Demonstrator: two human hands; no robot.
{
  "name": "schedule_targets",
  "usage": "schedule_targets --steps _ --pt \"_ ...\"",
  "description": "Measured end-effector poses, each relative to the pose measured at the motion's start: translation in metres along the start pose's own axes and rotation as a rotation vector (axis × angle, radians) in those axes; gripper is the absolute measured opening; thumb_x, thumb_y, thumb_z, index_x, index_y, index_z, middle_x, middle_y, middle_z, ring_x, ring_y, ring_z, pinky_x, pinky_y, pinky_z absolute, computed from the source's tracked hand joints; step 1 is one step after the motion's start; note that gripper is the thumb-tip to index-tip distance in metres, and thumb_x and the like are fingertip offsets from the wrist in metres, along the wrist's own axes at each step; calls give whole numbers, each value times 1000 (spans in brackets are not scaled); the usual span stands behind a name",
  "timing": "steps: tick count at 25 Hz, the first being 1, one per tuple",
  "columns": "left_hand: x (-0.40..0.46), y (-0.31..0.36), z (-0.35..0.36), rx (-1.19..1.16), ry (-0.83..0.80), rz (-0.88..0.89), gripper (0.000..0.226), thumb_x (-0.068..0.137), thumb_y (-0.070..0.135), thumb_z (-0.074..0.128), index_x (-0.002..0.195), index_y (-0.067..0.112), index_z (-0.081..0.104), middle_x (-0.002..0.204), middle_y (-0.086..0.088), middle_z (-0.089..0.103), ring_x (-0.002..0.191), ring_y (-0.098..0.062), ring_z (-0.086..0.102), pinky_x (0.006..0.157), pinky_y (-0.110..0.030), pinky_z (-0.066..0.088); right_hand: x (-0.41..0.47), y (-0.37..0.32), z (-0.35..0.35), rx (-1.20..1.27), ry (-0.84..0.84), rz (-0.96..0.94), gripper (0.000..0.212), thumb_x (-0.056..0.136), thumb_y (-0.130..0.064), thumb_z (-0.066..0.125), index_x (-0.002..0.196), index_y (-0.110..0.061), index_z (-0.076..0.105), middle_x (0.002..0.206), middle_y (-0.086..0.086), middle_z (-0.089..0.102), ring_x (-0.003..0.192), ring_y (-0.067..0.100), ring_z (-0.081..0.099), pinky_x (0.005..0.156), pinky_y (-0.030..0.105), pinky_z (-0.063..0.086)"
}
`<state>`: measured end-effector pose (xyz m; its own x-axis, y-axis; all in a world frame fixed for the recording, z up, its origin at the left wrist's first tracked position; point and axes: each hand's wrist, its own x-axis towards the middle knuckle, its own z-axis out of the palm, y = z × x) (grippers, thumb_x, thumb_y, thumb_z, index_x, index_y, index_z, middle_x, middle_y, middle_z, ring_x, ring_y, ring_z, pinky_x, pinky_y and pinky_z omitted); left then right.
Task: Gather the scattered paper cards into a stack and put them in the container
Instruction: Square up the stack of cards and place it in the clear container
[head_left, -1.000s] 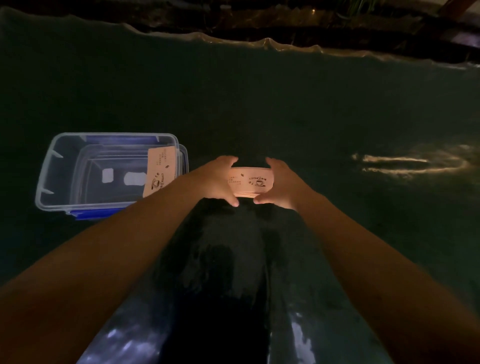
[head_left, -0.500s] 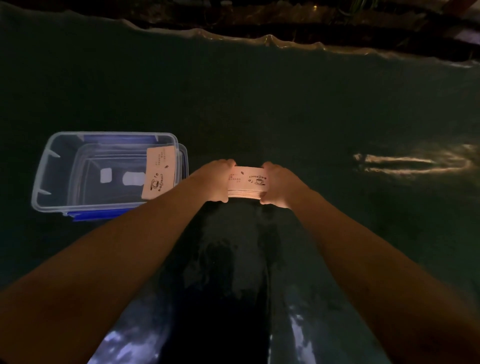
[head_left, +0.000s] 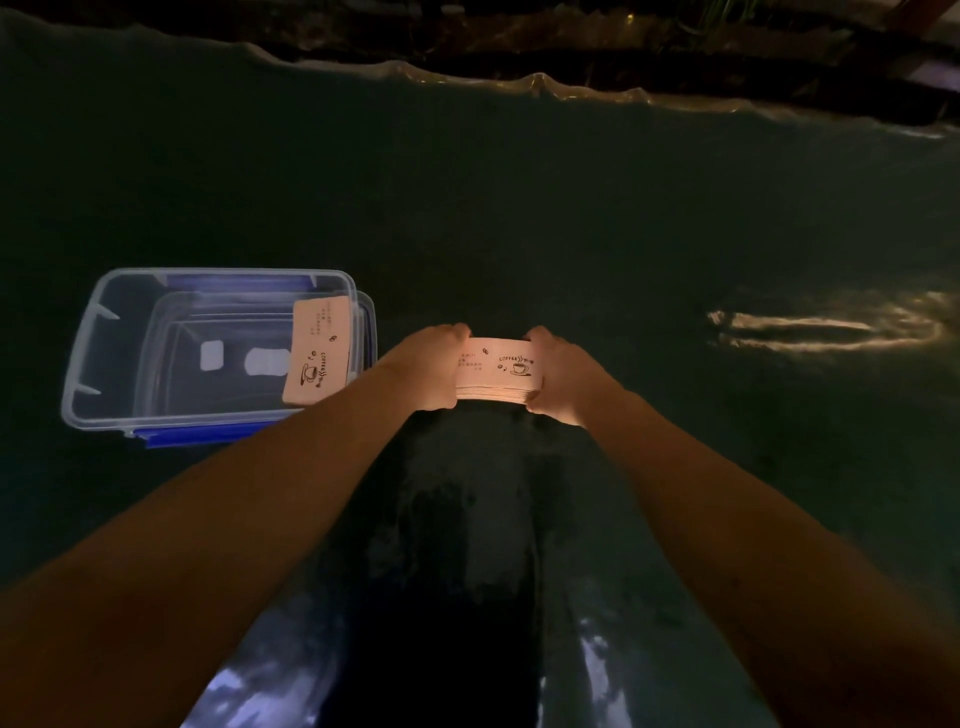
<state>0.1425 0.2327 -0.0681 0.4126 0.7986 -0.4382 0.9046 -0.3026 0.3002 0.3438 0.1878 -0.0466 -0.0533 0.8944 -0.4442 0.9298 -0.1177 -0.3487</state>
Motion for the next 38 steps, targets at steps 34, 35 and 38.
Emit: schedule_targets --steps 34,35,38 --pt "-37 15 -19 -1591 -58 -711 35 94 32 73 123 17 64 115 -9 71 104 -24 65 88 -38 49 -14 -14 -6 1105 -41 575 33 98 -35 67 122 -13 67 110 5 80 108 24 71 95 44 55" --pt "-35 16 -16 -1589 -36 -725 34 91 31 76 120 17 65 115 -9 71 105 -24 65 88 -38 51 -13 -16 -5 1120 -46 577 32 98 -35 67 122 -14 67 110 6 81 106 24 72 92 42 57" --pt "-29 21 -8 -1521 -13 -750 29 87 30 81 109 18 66 108 -7 68 99 -21 64 85 -34 54 -13 -17 -2 1170 -36 598 31 98 -33 67 122 -13 68 111 7 80 106 24 73 87 38 60"
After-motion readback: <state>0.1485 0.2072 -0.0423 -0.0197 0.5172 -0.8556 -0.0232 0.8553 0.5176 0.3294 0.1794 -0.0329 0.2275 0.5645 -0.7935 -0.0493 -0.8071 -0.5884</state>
